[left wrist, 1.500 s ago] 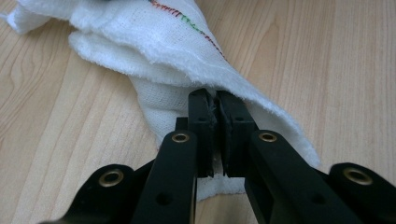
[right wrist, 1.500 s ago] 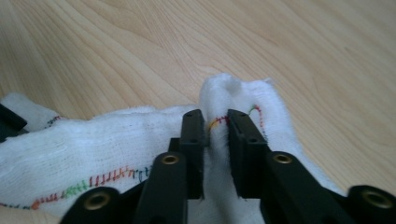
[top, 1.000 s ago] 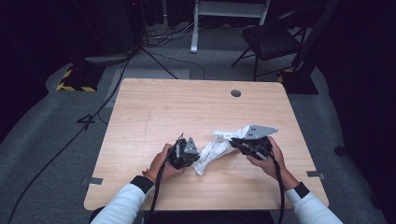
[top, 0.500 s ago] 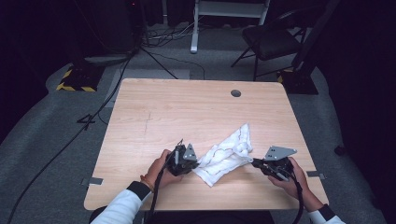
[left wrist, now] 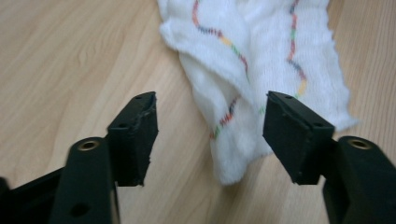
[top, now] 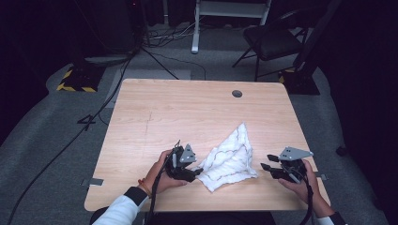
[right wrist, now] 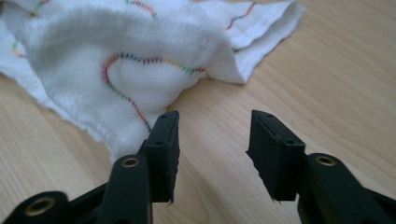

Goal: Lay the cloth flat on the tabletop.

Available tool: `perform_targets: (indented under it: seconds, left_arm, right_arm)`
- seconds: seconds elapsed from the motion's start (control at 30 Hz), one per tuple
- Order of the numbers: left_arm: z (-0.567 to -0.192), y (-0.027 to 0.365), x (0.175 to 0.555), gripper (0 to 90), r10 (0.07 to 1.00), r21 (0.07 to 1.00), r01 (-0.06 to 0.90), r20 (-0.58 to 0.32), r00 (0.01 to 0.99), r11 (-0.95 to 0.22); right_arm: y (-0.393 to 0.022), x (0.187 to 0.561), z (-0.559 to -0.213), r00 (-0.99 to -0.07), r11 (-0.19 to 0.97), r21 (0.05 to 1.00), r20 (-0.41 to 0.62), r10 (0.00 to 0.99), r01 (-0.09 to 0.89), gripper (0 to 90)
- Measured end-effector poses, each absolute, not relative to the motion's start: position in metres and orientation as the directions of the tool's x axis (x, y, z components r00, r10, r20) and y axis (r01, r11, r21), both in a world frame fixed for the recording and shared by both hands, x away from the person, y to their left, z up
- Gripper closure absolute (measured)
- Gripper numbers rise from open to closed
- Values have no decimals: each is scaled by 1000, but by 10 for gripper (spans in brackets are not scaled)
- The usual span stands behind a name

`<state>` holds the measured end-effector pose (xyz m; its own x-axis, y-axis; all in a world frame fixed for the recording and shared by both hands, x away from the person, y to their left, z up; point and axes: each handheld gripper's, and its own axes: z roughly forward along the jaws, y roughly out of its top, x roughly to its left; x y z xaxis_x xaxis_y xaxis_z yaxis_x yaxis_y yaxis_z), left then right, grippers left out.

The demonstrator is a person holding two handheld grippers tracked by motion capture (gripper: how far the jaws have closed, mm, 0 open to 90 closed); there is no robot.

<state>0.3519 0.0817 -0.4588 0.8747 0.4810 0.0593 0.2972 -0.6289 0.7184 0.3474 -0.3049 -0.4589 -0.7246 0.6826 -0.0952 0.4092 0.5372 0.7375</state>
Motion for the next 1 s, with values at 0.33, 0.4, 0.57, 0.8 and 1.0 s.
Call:
perform_targets:
  seconds: [0.33,0.4,0.57,0.8,1.0]
  left_arm:
    - [-453,43,384,271,451,725,269,63,890,-634]
    - [-455,32,393,270,447,716,277,55,893,-641]
    - [-471,10,411,271,452,681,290,67,890,-673]
    - [-480,8,418,470,413,660,295,25,910,-691]
    - [-471,20,417,799,378,671,241,62,924,-701]
  right_arm:
    - [-283,338,-443,-762,523,786,-106,639,329,455]
    - [-276,335,-443,-782,536,787,-114,613,306,438]
    - [-260,333,-449,-809,557,779,-113,577,289,386]
    - [-245,338,-464,-822,612,735,-134,553,292,402]
    - [-242,342,-477,-831,672,681,-167,531,293,715]
